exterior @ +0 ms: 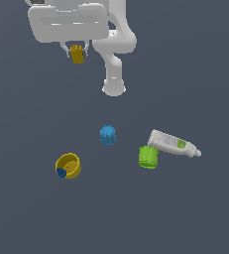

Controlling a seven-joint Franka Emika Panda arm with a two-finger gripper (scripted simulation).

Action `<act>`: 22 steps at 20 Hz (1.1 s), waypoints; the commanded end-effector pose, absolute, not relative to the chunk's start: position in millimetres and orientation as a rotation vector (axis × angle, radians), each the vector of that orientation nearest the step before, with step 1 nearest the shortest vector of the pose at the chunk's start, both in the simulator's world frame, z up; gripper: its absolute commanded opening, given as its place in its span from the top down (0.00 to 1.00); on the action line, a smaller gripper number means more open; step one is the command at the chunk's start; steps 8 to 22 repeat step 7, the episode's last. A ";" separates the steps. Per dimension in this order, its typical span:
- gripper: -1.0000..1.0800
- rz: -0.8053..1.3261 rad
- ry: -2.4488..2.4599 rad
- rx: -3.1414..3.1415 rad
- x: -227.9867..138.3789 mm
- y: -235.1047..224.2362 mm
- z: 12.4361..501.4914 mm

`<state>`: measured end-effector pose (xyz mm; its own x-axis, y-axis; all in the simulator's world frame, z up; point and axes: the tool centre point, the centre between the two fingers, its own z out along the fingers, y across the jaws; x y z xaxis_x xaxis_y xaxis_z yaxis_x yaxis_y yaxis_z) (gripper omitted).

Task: Pick up a designated object from a clutter of objects.

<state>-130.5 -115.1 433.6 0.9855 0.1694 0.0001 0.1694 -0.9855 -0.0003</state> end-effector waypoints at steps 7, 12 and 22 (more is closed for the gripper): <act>1.00 0.000 -0.269 -3.130 -128.4 -124.5 446.6; 1.00 0.000 -0.269 -3.130 -128.4 -124.5 446.6; 1.00 0.000 -0.269 -3.130 -128.4 -124.5 446.6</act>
